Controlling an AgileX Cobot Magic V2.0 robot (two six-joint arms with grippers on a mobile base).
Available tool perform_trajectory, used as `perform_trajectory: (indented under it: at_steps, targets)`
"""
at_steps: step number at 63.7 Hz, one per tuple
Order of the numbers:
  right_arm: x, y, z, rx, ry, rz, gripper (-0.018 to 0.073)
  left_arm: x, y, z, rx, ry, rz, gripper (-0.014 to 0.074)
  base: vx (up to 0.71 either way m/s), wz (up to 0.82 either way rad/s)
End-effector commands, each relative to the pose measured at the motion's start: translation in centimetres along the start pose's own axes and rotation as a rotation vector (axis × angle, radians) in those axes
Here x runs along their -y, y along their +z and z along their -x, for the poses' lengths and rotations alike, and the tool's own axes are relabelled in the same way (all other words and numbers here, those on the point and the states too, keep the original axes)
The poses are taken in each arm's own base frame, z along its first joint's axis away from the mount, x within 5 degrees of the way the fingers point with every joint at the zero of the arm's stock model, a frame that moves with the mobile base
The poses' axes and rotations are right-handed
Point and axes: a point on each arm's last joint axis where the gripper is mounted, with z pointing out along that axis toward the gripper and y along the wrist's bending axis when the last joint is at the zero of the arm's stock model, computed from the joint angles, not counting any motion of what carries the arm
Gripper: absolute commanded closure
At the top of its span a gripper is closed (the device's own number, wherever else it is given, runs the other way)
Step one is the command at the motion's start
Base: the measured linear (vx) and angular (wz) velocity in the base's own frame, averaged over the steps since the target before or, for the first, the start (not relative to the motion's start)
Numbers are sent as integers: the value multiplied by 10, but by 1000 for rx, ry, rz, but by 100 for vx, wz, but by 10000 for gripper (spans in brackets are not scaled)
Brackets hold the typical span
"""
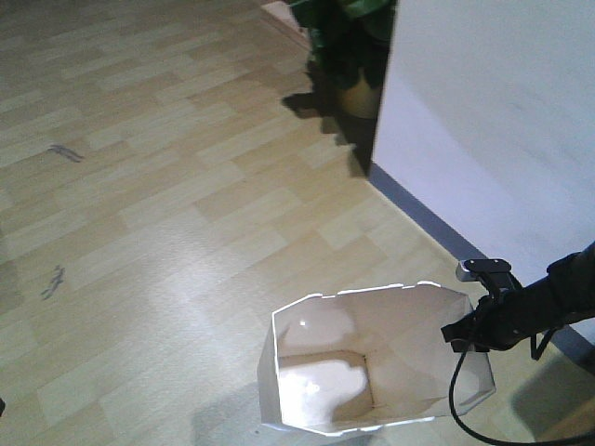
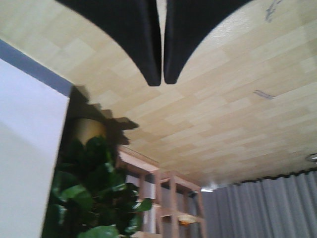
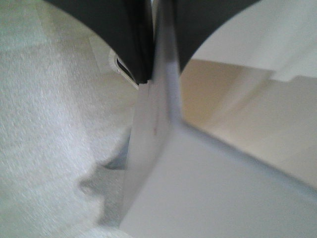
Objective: Move trash bin to bedside with robot
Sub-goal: 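Hold the bin with the right gripper while the base turns away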
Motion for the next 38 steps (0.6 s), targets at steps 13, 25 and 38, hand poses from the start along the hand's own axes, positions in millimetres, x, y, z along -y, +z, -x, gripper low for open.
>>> perform_trajectory:
  at_steps: [13, 25, 38]
  targets:
    - [-19, -19, 16, 90, -7, 166, 564, 0, 1, 1, 65, -7, -5, 602, 15, 57]
    - [-19, -19, 16, 90, -7, 166, 564, 0, 1, 1, 65, -7, -5, 602, 16, 63]
    - [-19, -19, 16, 90, -7, 166, 564, 0, 1, 1, 65, -7, -5, 602, 17, 60]
